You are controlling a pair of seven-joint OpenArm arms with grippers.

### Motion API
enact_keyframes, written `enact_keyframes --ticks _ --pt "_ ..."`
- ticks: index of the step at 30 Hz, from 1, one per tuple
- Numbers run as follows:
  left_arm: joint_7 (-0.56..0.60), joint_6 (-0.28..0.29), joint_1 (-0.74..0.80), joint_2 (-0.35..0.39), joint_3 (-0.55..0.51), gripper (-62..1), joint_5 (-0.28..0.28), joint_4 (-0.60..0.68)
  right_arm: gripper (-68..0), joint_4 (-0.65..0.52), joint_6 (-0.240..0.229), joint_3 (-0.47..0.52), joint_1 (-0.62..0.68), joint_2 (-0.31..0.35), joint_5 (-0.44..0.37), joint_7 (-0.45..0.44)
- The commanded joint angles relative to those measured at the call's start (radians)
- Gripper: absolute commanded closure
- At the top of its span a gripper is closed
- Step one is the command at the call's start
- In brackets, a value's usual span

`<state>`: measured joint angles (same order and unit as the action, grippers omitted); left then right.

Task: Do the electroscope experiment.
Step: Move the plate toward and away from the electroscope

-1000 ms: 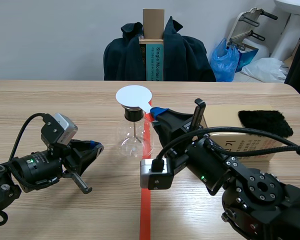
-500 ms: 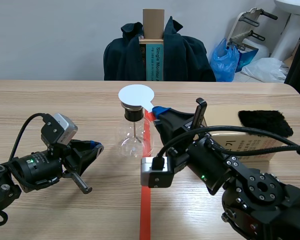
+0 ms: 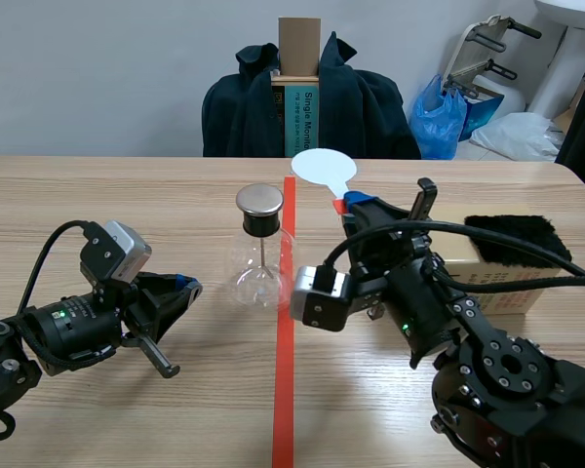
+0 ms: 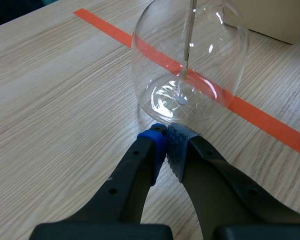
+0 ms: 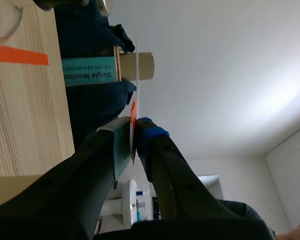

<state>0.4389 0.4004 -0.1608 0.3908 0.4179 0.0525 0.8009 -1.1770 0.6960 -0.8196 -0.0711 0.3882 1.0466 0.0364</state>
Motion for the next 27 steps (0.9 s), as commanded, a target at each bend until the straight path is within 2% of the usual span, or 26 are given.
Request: enact_keyframes --ticks 1,8,12,27 --pt "0.014 0.002 -0.005 0.003 -0.001 -2.8 0.01 0.024 -0.6 -0.014 0.015 0.012 -0.014 0.0 -0.003 0.021" --pt "0.014 0.002 -0.005 0.003 -0.001 -2.8 0.01 0.024 -0.7 -0.014 0.015 0.012 -0.014 0.0 -0.003 0.093" --pt "0.014 0.002 -0.005 0.003 -0.001 -2.8 0.01 0.024 -0.6 -0.014 0.015 0.011 -0.014 0.003 -0.003 0.091" --pt "0.014 0.002 -0.002 0.003 -0.001 -2.8 0.01 0.024 -0.6 -0.014 0.015 0.011 -0.014 0.002 -0.002 -0.222"
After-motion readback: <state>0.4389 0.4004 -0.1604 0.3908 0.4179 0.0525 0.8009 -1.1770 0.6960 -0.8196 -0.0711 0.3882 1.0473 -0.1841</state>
